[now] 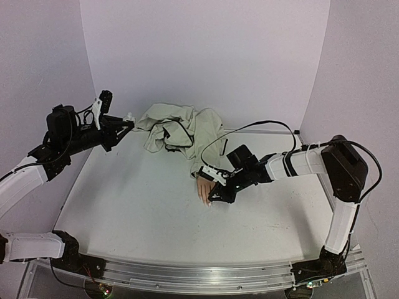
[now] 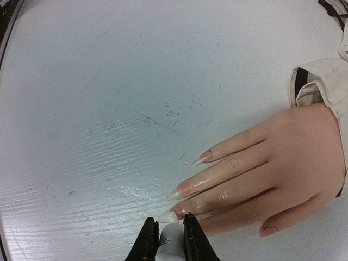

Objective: Paint the nails

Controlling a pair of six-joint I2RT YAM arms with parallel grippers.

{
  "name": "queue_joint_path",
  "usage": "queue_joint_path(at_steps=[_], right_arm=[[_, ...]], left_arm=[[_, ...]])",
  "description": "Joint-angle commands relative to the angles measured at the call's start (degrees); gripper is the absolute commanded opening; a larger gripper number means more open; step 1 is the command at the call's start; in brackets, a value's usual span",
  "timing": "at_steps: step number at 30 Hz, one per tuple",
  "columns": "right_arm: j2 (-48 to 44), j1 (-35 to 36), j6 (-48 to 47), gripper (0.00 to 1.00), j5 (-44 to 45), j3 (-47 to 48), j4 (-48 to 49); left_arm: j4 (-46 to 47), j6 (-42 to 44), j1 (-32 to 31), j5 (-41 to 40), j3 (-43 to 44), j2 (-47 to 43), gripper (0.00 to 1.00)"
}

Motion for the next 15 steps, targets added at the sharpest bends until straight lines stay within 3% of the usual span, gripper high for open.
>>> queue_joint_path(at_steps=[1, 15], right_arm=[[-0.3, 0.4, -0.3, 0.0, -0.1, 1.6, 0.0], [0.0, 0.5, -0.2, 0.0, -0.6, 1.9, 0.2]], left_arm=[[4.5, -0.7, 0.3, 1.2, 0.7, 0.1, 0.0], [4.5, -0.7, 0.4, 1.3, 0.6, 0.2, 0.0]])
